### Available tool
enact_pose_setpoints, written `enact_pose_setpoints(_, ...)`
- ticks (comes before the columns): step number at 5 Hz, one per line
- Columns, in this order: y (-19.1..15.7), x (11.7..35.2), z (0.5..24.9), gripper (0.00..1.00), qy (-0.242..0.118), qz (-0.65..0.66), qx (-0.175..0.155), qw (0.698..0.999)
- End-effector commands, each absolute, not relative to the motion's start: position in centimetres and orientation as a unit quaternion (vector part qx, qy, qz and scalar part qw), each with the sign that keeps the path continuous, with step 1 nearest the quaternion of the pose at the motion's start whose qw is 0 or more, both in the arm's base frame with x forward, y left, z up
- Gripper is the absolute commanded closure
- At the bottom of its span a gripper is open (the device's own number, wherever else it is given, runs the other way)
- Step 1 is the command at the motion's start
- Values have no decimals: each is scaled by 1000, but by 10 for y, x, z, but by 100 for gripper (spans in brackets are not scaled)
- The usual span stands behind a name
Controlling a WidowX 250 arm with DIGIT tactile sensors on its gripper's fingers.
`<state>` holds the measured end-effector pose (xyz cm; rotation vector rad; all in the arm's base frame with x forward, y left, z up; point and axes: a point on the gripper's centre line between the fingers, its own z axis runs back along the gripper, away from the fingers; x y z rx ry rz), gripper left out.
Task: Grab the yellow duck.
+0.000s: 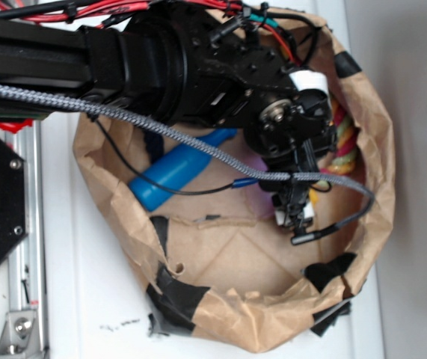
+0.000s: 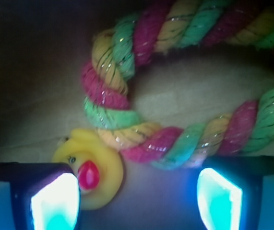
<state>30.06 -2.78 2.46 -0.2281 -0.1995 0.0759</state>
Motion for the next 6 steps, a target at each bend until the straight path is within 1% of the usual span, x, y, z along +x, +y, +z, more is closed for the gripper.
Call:
enact_pose_setpoints(1, -61, 294, 37, 0, -95, -5, -133, 987)
enact_pose_setpoints(2, -60, 294, 40, 0, -98, -5, -129, 987)
enact_pose_setpoints(3, -47, 305, 47, 0, -135, 18, -117, 984)
enact_pose_setpoints(4, -38, 316, 42, 0, -155, 40, -100, 982)
enact_pose_setpoints(5, -33, 323, 42, 20, -167, 46, -95, 980)
enact_pose_setpoints(6, -28, 324, 47, 100, -168, 55, -90, 980)
